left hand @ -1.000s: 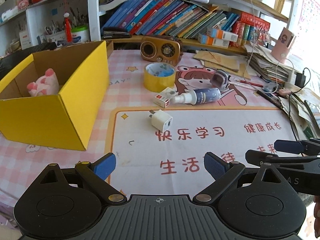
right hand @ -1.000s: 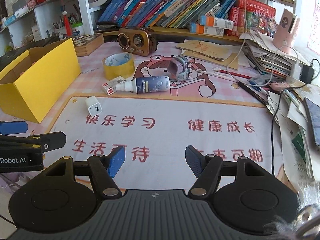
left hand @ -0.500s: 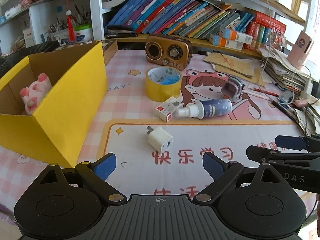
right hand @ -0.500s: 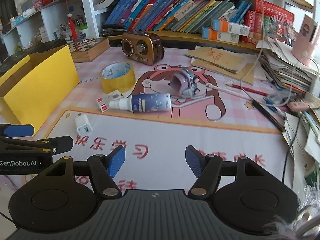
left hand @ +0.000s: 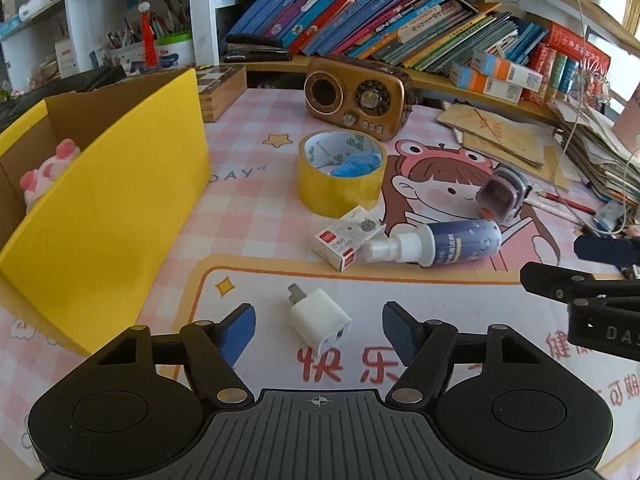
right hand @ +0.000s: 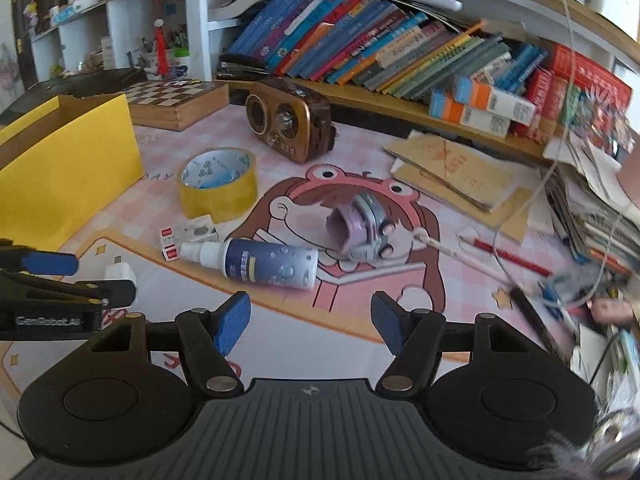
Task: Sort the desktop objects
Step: 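Close the left tool on the charger plug while the right tool grasps the spray bottle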
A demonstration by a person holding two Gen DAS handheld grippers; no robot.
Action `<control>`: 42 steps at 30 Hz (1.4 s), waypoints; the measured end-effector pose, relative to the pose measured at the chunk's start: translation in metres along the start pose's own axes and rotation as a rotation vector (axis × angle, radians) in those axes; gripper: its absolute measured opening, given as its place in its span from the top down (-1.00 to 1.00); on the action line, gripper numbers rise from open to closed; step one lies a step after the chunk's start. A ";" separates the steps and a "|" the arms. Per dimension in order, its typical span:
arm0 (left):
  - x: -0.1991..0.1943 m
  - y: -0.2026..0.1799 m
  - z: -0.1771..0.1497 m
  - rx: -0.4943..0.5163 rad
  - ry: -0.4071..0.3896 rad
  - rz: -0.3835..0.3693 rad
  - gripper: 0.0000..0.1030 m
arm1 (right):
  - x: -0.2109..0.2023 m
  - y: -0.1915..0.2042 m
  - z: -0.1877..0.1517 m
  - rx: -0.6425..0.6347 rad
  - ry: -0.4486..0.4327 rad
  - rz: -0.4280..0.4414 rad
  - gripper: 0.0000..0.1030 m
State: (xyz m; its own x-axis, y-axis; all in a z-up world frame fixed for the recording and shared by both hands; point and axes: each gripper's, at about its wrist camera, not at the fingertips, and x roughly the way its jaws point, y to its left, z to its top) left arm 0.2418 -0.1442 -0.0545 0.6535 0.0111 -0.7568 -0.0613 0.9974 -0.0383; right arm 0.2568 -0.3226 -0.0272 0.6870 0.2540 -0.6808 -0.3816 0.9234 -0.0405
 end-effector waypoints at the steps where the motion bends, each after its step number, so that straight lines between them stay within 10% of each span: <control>1: 0.003 -0.001 0.001 0.000 0.003 0.002 -0.31 | 0.001 0.001 0.001 -0.014 -0.001 0.007 -0.26; 11: 0.023 -0.006 0.001 -0.008 0.044 0.029 -0.12 | 0.025 0.005 0.007 -0.197 0.039 0.080 -0.37; 14: 0.024 -0.005 -0.002 -0.003 0.035 0.040 0.31 | 0.032 0.007 0.010 -0.234 0.044 0.095 -0.41; 24: -0.007 0.021 -0.008 -0.053 -0.023 0.004 0.33 | 0.065 0.025 0.025 -0.412 0.056 0.173 -0.50; 31: -0.025 0.034 -0.016 -0.063 -0.029 0.020 0.33 | 0.091 0.027 0.032 -0.586 0.086 0.288 -0.09; 42: -0.035 0.042 -0.017 -0.075 -0.059 0.023 0.33 | 0.085 0.011 0.033 -0.357 0.307 0.387 0.41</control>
State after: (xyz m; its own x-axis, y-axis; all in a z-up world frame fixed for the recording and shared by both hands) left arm 0.2038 -0.1041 -0.0406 0.6946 0.0404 -0.7182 -0.1316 0.9887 -0.0717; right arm 0.3311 -0.2809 -0.0609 0.2680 0.4081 -0.8727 -0.7884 0.6136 0.0448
